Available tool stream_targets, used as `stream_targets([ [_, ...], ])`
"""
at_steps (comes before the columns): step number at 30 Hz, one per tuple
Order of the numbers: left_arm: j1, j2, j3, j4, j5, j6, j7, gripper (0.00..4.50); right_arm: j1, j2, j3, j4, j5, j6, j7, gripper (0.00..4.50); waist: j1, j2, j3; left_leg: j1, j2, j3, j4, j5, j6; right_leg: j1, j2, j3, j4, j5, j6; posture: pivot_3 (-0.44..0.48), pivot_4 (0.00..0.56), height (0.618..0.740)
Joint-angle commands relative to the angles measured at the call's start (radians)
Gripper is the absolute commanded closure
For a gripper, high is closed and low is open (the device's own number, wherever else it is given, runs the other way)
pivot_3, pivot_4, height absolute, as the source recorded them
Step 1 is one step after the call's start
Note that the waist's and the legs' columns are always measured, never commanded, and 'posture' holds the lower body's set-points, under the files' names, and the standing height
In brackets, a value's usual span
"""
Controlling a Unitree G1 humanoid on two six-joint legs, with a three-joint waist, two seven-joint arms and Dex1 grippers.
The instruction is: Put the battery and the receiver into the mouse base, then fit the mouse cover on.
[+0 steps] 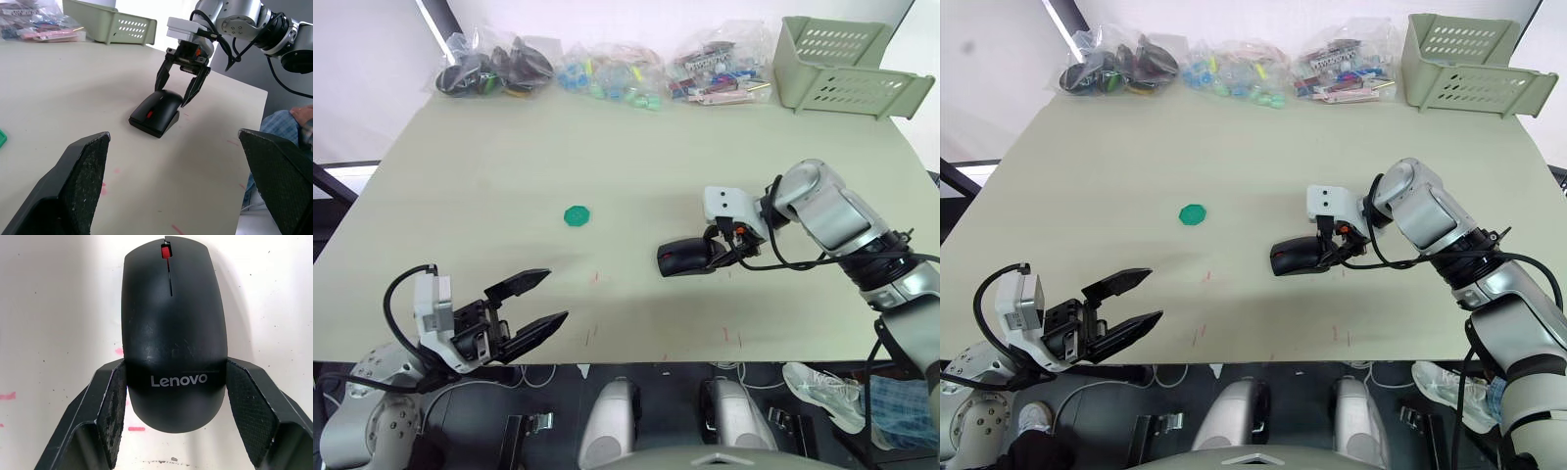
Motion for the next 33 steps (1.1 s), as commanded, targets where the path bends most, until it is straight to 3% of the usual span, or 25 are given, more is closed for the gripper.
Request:
stream_targets([
  [1, 0.007, -0.001, 0.011, -0.007, 0.000, -0.021, -0.006, 0.00, -0.001, -0.009, -0.013, -0.006, -0.010, -0.015, 0.010, 1.68, 0.000, 0.000, 0.000, 0.000, 0.000, 0.000, 0.000, 0.000, 0.000, 0.000, 0.000, 0.000, 0.000, 0.000, 0.000, 0.000, 0.150, 0.740],
  [33, 0.030, -0.021, 0.000, -0.018, 0.013, -0.038, 0.005, 0.00, -0.030, 0.069, 0.003, 0.046, -0.065, -0.044, 0.041, 1.68, -0.006, 0.000, 0.000, 0.001, 0.001, 0.000, 0.000, 0.000, 0.000, 0.000, 0.001, 0.000, 0.001, 0.000, 0.000, 0.000, 0.150, 0.740],
])
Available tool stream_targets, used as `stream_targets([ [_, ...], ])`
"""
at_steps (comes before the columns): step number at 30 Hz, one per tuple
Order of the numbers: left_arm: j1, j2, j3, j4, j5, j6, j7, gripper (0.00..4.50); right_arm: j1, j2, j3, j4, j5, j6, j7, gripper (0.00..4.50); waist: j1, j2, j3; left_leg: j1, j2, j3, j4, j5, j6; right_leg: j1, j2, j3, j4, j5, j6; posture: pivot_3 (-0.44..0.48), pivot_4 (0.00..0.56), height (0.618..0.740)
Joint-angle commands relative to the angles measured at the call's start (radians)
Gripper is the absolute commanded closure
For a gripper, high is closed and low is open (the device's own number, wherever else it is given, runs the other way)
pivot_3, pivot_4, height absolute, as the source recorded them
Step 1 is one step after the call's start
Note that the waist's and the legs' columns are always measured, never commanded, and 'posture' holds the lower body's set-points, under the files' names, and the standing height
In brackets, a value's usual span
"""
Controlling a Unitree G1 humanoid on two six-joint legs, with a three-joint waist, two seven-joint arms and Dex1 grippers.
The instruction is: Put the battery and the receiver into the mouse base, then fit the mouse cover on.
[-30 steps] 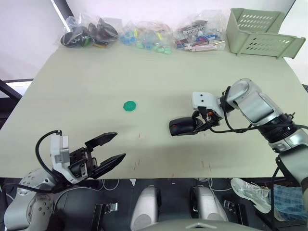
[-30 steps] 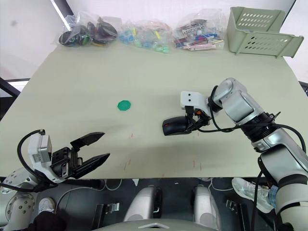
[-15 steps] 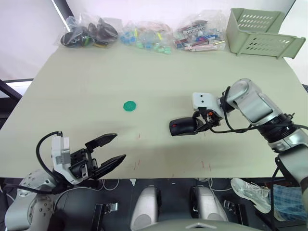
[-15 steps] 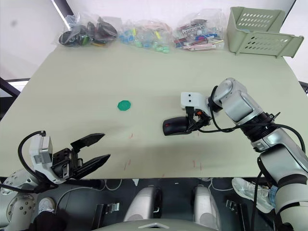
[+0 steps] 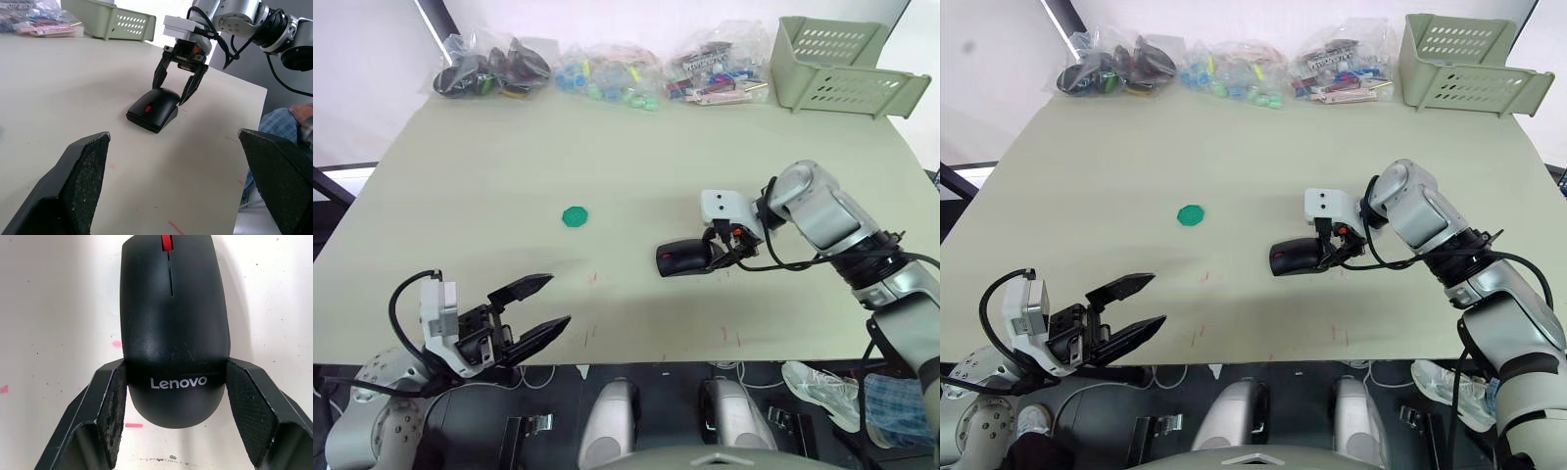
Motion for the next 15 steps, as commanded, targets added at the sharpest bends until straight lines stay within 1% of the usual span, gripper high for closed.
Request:
stream_targets([
  [1, 0.010, -0.004, 0.008, -0.023, -0.004, -0.017, 0.004, 0.00, -0.019, 0.020, 0.003, -0.008, -0.001, -0.009, 0.010, 1.68, -0.001, 0.000, 0.000, 0.000, 0.000, 0.000, 0.000, 0.000, 0.000, 0.000, 0.000, 0.000, 0.000, 0.000, 0.000, 0.000, 0.150, 0.740],
  [15, 0.023, -0.014, -0.003, -0.031, 0.001, -0.026, 0.009, 0.00, -0.028, 0.037, -0.002, -0.035, -0.010, -0.022, 0.013, 1.68, -0.018, 0.000, 0.000, 0.000, 0.002, 0.000, 0.000, 0.000, 0.000, 0.000, 0.002, 0.000, 0.000, 0.000, -0.001, 0.000, 0.150, 0.740],
])
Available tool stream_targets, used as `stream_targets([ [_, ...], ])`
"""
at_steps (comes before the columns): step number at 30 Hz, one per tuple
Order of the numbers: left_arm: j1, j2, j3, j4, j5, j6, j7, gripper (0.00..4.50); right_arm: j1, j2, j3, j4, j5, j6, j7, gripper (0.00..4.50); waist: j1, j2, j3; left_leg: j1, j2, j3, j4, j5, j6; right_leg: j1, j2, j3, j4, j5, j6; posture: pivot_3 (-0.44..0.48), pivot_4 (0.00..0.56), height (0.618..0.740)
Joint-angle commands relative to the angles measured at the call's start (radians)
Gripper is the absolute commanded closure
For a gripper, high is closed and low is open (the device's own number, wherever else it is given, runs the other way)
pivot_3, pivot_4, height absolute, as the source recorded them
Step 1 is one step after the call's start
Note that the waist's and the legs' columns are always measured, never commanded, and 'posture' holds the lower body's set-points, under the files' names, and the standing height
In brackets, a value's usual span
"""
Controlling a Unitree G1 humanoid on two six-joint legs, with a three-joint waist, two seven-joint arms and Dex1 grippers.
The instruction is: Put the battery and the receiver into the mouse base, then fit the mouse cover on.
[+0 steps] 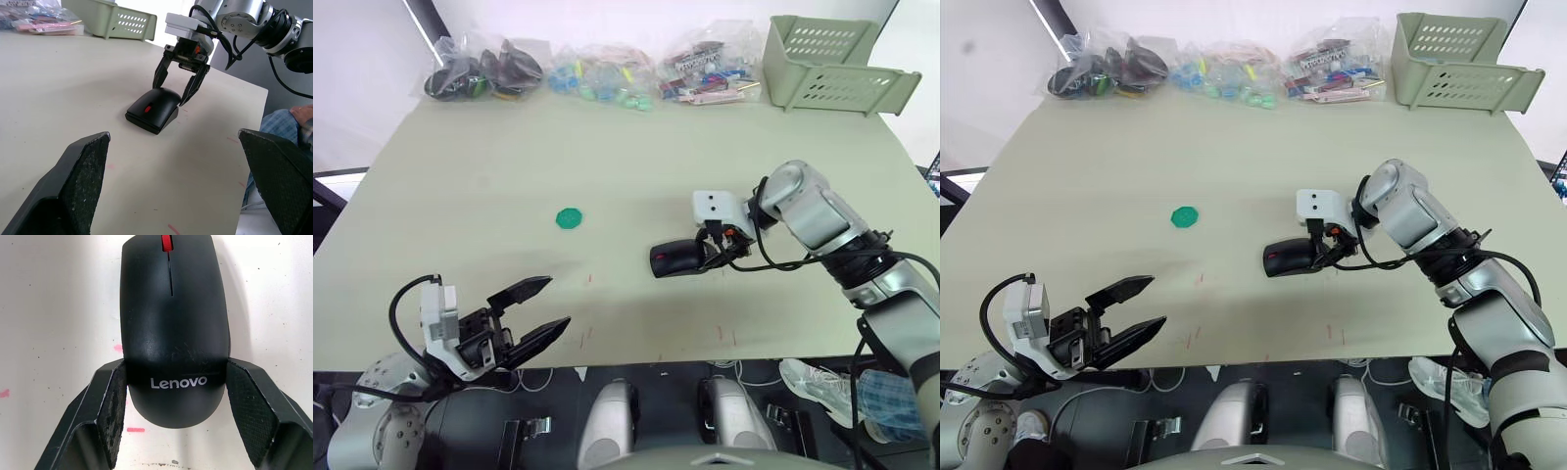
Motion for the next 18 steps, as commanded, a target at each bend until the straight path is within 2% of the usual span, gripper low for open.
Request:
stream_targets([
  [1, 0.008, -0.003, -0.001, -0.030, -0.001, -0.019, -0.002, 0.00, -0.025, 0.005, -0.002, -0.038, -0.002, -0.028, 0.012, 1.68, 0.000, 0.000, 0.000, 0.000, 0.000, 0.000, 0.000, 0.000, 0.000, 0.000, 0.000, 0.000, 0.000, 0.000, 0.000, 0.000, 0.150, 0.740],
  [18, 0.007, -0.008, 0.000, -0.023, 0.006, -0.023, -0.007, 0.00, -0.047, 0.008, -0.009, -0.047, -0.023, -0.060, 0.014, 1.68, 0.001, 0.000, 0.000, -0.001, 0.000, 0.000, 0.000, 0.000, 0.000, -0.001, 0.000, 0.000, 0.000, 0.000, 0.000, 0.000, 0.150, 0.740],
])
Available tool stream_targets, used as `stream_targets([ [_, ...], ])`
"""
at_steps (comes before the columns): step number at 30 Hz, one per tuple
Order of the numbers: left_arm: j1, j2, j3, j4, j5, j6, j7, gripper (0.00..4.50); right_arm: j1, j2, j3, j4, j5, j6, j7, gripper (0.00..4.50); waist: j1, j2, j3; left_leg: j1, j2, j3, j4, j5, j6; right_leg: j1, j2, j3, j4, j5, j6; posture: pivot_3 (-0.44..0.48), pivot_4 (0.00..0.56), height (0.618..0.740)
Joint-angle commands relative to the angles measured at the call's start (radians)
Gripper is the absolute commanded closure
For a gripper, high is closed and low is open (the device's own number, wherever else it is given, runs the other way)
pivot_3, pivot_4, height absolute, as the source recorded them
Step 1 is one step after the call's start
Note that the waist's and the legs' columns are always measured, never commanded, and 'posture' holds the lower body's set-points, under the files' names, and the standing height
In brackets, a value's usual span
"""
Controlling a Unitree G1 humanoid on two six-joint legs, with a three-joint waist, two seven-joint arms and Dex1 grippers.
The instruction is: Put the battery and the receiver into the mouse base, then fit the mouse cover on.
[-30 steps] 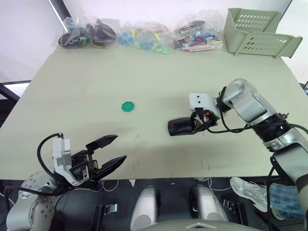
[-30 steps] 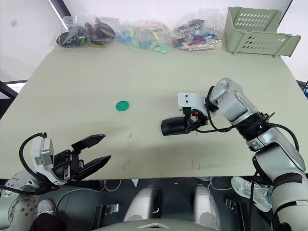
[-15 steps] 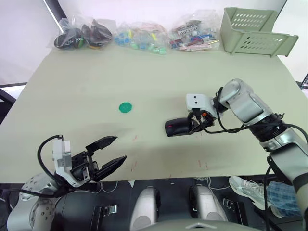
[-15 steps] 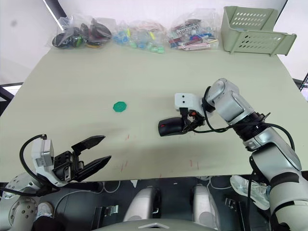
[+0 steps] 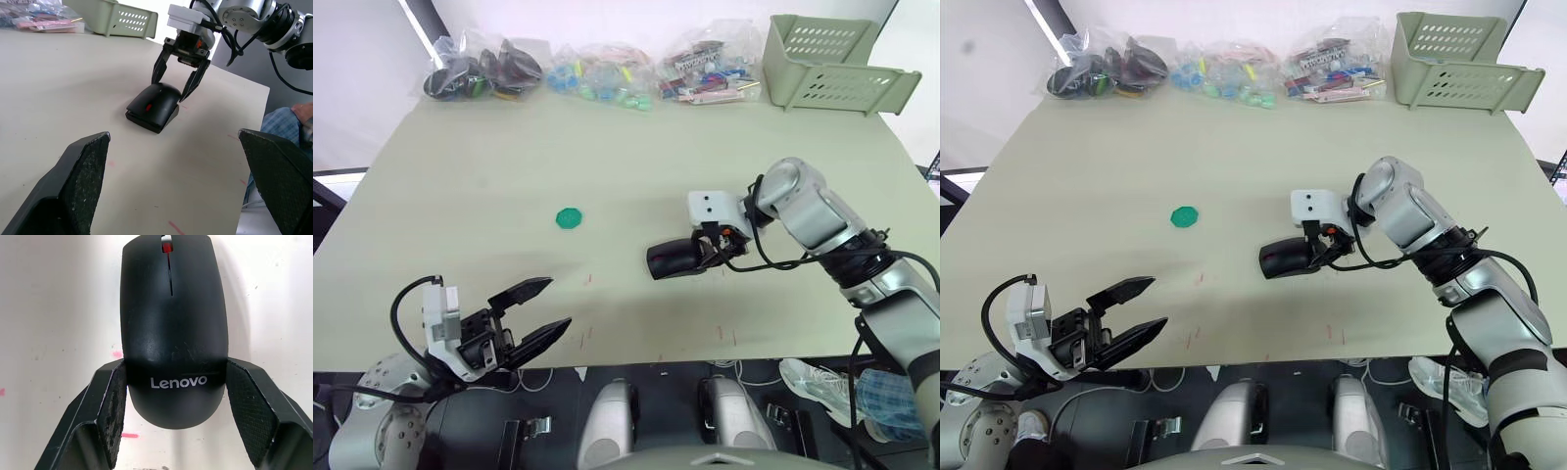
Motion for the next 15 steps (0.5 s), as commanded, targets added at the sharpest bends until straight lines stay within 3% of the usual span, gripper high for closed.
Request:
stream_targets([
  [1, 0.005, -0.002, 0.001, -0.022, -0.007, -0.020, -0.007, 0.00, -0.023, 0.001, -0.014, -0.036, 0.003, -0.005, 0.007, 1.68, 0.000, 0.000, 0.000, 0.000, 0.000, 0.000, 0.000, 0.000, 0.000, 0.000, 0.000, 0.000, 0.000, 0.000, 0.000, 0.000, 0.150, 0.740],
  [15, 0.001, 0.002, -0.003, -0.017, -0.004, -0.018, -0.012, 0.00, -0.021, -0.002, -0.012, -0.034, 0.011, 0.060, 0.009, 1.68, 0.000, 0.000, 0.000, 0.000, 0.000, 0.000, 0.000, 0.000, 0.000, 0.000, 0.000, 0.000, 0.000, 0.000, 0.000, 0.000, 0.150, 0.740],
])
